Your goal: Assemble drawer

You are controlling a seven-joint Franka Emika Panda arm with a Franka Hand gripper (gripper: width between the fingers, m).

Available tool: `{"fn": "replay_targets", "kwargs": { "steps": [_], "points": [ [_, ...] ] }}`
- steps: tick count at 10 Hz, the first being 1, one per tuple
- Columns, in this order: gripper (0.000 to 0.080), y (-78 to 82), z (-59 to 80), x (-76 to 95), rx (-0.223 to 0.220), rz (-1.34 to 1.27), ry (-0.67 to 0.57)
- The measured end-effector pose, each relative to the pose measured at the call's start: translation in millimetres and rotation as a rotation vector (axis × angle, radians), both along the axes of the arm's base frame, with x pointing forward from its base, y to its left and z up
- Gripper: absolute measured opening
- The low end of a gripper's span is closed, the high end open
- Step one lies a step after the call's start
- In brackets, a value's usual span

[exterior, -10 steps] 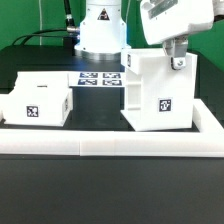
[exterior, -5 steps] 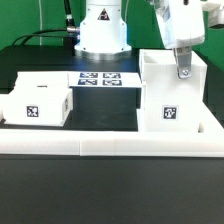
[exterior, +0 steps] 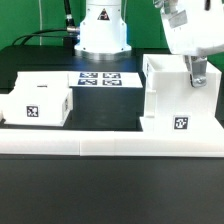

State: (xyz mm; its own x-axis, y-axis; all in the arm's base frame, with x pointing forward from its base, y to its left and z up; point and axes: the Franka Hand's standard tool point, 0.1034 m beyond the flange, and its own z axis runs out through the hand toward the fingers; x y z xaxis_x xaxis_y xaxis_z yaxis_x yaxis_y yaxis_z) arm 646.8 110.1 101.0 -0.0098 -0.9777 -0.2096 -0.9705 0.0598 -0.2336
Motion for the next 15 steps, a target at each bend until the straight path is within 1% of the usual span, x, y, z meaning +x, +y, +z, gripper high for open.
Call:
{"fn": "replay_targets", "kwargs": {
  "steps": [5, 7, 8, 9, 10, 13, 14, 15],
  "points": [
    [0.0063, 0.3, 0.4, 0.3, -0.001, 0.005, 0.005],
    [0.0421, 0.3, 3.1, 2.3, -0.002, 0.008, -0.004],
    [0.0554, 0.4, 4.3, 3.0, -0.002, 0.009, -0.007],
    [0.0554, 0.5, 5.1, 3.4, -0.003, 0.011, -0.008],
    [0.0629, 0.5, 5.4, 3.6, -0.003, 0.013, -0.009],
    [0.0649, 0.2, 6.8, 1.6, -0.007, 0.055, -0.002],
    [0.0649, -4.3, 16.7, -7.3, 0.005, 0.176, 0.045],
    [0.0649, -15.7, 24.0, -5.4, 0.003, 0.211, 0.022]
  ]
}}
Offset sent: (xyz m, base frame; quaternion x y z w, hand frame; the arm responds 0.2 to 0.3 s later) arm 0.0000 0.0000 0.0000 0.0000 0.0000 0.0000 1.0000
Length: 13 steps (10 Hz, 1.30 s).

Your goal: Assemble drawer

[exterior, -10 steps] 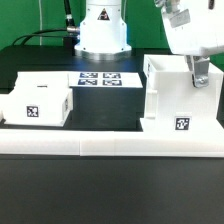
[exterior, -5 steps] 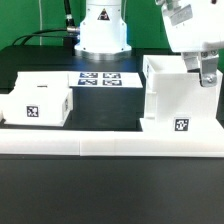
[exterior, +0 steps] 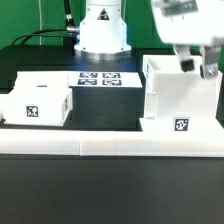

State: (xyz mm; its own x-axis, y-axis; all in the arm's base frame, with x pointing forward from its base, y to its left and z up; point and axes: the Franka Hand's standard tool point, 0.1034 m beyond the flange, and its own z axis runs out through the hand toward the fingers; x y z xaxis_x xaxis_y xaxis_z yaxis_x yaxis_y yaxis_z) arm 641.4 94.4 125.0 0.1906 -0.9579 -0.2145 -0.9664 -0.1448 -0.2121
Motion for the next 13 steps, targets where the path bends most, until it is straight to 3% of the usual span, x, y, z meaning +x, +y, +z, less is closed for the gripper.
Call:
{"fn": "replay_targets", "kwargs": {
  "steps": [3, 4, 5, 8, 11, 13],
  "points": [
    [0.0649, 0.7, -5.2, -1.4, -0.015, 0.062, -0.014],
    [0.0649, -4.9, -5.1, -8.2, -0.053, 0.250, -0.014],
    [0.0649, -13.1, 0.9, -13.4, -0.082, 0.413, -0.011],
    [0.0649, -22.3, 23.3, -10.8, -0.087, 0.679, -0.056],
    [0.0649, -26.2, 18.6, -11.7, -0.128, 0.904, -0.108],
    [0.0649, -48.7, 7.9, -24.0, -0.206, 1.225, -0.172]
  ]
}}
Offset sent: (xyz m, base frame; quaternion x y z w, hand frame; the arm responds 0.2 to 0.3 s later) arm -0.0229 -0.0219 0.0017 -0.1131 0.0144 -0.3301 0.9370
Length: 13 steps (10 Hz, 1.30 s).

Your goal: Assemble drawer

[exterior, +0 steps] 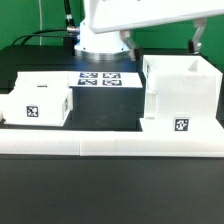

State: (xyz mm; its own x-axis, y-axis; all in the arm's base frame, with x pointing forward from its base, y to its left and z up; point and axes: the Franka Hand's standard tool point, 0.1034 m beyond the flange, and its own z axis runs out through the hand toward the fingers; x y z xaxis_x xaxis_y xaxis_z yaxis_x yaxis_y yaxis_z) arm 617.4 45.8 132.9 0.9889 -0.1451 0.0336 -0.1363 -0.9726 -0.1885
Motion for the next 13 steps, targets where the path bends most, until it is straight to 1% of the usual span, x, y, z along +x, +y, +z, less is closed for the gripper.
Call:
{"fn": "replay_targets", "kwargs": {
  "steps": [1, 2, 3, 4, 5, 9, 10, 11, 13],
  "points": [
    [0.0649, -15.2, -2.4, -7.1, -0.012, 0.106, -0.018],
    [0.0649, -28.7, -6.1, -12.0, -0.019, 0.155, -0.030],
    [0.0649, -48.2, -12.8, -18.5, -0.031, 0.143, -0.035],
    [0.0649, -64.7, -17.5, -25.0, -0.032, 0.123, -0.024],
    [0.0649, -69.8, -17.5, -25.1, -0.032, 0.115, -0.023],
    [0.0649, -70.2, -19.9, -26.2, -0.034, 0.113, -0.018],
    [0.0649, -73.3, -26.6, -33.5, -0.059, 0.077, 0.004],
    [0.0649, -81.5, -38.2, -46.2, -0.084, 0.067, 0.015],
    [0.0649, -102.4, -55.0, -65.5, -0.111, 0.091, 0.001]
  ]
}}
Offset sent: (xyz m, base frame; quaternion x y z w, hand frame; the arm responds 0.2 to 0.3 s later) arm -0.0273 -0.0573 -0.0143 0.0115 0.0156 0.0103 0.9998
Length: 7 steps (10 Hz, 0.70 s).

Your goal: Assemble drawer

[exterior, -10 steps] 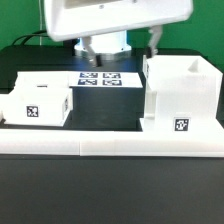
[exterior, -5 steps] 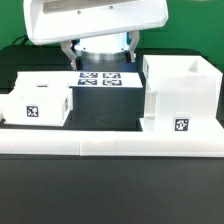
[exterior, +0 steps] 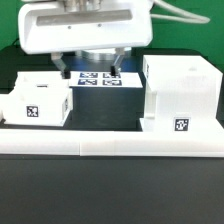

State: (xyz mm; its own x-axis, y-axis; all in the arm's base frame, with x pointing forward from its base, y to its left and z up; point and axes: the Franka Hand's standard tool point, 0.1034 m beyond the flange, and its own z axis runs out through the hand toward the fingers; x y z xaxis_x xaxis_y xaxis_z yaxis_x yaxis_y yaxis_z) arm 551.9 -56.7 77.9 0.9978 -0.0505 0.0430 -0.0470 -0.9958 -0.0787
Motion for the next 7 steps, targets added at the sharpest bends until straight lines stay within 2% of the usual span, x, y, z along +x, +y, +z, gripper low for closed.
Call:
{"fn": "replay_targets", "kwargs": {
  "steps": [2, 6, 7],
  "points": [
    [0.0649, -16.0, -7.2, -8.8, -0.008, 0.054, 0.001],
    [0.0649, -17.2, -8.9, -10.1, -0.006, 0.045, 0.005],
    [0.0649, -21.9, -17.9, -16.7, -0.005, 0.030, 0.020]
  ]
}}
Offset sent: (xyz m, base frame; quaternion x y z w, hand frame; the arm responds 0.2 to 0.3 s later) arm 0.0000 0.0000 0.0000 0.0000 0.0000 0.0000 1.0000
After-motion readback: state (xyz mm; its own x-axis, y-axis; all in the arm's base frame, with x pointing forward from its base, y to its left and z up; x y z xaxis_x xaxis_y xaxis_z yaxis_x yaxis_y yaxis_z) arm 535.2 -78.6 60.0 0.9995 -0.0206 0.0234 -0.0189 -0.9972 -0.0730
